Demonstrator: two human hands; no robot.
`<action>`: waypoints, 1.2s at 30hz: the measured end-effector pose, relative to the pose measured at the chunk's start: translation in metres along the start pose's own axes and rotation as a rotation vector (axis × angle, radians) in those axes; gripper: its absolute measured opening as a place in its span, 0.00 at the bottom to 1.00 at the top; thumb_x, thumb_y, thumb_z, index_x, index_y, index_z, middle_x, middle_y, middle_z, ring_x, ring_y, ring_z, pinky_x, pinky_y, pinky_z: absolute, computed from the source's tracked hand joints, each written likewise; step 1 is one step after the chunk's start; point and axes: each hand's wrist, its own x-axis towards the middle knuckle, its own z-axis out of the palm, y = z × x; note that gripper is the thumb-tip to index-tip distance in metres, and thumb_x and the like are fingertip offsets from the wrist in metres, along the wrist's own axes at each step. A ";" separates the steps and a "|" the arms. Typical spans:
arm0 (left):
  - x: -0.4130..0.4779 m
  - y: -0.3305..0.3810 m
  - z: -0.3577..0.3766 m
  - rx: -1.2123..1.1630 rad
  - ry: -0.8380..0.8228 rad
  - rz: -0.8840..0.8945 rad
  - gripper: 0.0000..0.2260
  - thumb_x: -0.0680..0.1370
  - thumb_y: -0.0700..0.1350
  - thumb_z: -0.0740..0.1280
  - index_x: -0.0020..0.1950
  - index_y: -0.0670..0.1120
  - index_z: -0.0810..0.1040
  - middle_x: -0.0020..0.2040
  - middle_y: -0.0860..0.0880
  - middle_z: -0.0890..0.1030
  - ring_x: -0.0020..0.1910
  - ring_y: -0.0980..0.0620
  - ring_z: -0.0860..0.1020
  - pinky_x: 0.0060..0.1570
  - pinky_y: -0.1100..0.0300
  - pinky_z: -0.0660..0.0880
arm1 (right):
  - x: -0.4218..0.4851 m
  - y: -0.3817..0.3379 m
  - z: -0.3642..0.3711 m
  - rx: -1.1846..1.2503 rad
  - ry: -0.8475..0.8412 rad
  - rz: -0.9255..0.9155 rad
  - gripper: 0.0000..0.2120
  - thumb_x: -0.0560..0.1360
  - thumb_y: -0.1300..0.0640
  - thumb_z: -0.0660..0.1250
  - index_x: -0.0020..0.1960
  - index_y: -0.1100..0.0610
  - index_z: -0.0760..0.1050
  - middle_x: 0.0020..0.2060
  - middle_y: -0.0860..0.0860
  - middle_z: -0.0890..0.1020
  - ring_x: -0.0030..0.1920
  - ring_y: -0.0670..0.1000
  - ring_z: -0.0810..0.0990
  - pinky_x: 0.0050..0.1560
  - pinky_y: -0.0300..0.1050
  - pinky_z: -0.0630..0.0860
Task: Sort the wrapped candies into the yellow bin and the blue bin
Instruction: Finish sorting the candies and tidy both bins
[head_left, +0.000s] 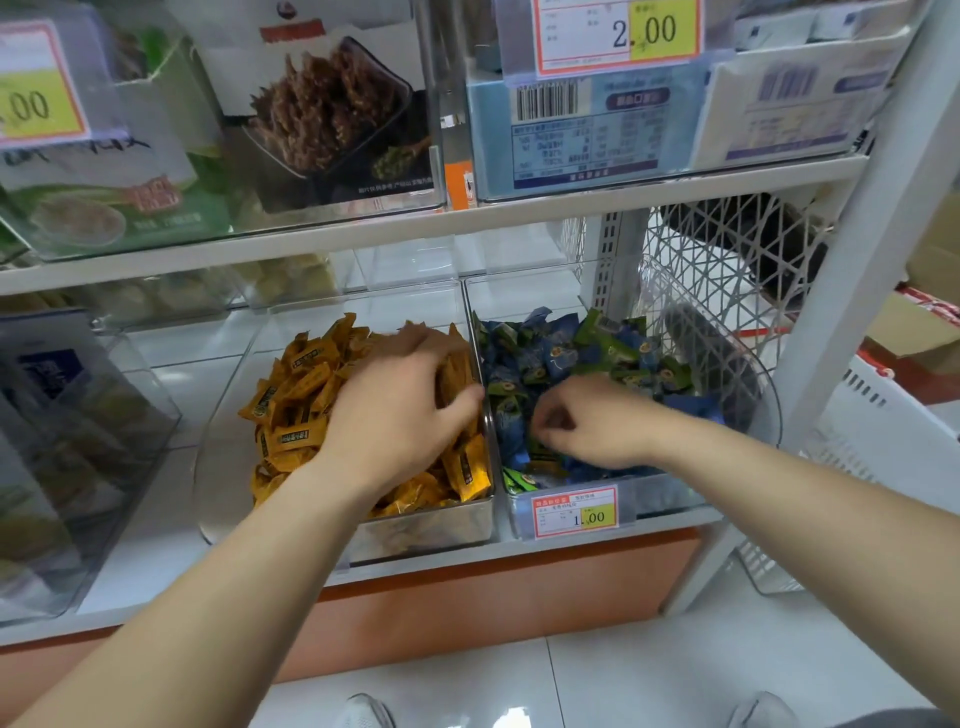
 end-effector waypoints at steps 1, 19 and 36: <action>-0.003 0.002 0.004 -0.020 -0.049 0.004 0.23 0.77 0.64 0.62 0.68 0.56 0.72 0.64 0.53 0.76 0.58 0.49 0.77 0.53 0.53 0.77 | 0.006 0.002 0.007 -0.060 -0.038 0.004 0.09 0.79 0.55 0.65 0.56 0.48 0.82 0.48 0.42 0.83 0.50 0.47 0.81 0.45 0.37 0.76; -0.007 -0.007 0.012 -0.142 -0.092 0.042 0.23 0.78 0.63 0.60 0.70 0.55 0.72 0.66 0.53 0.77 0.65 0.52 0.74 0.61 0.53 0.74 | 0.012 0.011 0.010 -0.026 0.002 0.058 0.14 0.67 0.53 0.75 0.51 0.44 0.79 0.44 0.43 0.82 0.44 0.47 0.80 0.38 0.42 0.76; 0.004 0.001 -0.007 -0.166 0.145 -0.043 0.13 0.77 0.52 0.69 0.61 0.53 0.80 0.51 0.55 0.83 0.49 0.56 0.80 0.45 0.59 0.77 | -0.007 -0.002 -0.020 0.798 0.449 0.024 0.04 0.78 0.57 0.70 0.51 0.50 0.80 0.48 0.48 0.86 0.50 0.50 0.84 0.46 0.36 0.77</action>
